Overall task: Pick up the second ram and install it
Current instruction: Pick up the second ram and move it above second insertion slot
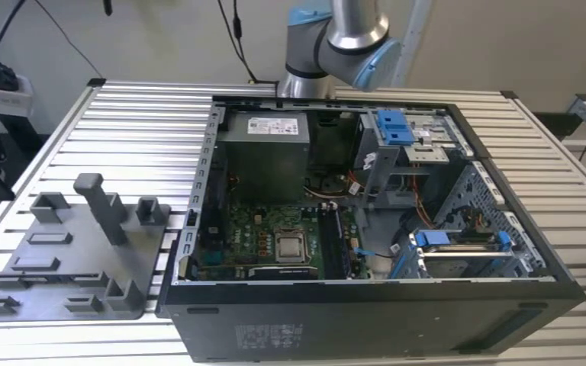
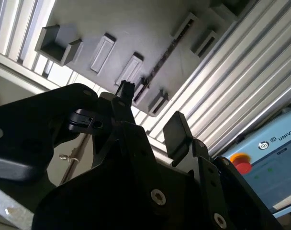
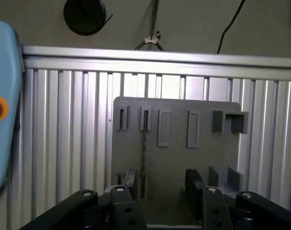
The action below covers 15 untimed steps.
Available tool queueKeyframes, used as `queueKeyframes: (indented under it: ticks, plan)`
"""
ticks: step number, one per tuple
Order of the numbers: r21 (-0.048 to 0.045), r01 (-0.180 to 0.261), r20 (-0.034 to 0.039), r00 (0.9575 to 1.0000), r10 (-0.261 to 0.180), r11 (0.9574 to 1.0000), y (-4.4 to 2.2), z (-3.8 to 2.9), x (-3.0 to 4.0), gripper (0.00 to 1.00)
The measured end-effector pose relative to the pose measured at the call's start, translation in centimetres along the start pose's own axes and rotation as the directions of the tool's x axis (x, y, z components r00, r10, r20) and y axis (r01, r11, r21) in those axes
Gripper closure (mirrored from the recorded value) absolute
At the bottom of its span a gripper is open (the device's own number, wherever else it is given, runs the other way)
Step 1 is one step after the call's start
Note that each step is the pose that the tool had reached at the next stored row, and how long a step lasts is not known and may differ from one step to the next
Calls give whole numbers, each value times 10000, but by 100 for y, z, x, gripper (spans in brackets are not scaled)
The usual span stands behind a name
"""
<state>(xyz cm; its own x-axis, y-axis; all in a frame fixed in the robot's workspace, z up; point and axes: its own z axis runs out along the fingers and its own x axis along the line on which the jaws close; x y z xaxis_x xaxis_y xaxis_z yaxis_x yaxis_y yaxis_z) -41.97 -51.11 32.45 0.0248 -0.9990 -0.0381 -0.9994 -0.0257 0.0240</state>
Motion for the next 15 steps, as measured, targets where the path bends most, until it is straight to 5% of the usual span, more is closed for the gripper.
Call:
queueKeyframes:
  ticks: [15]
  plan:
    - [-4, 85, -3, 10000, -85, 10000, -3, 175, 22, 46]
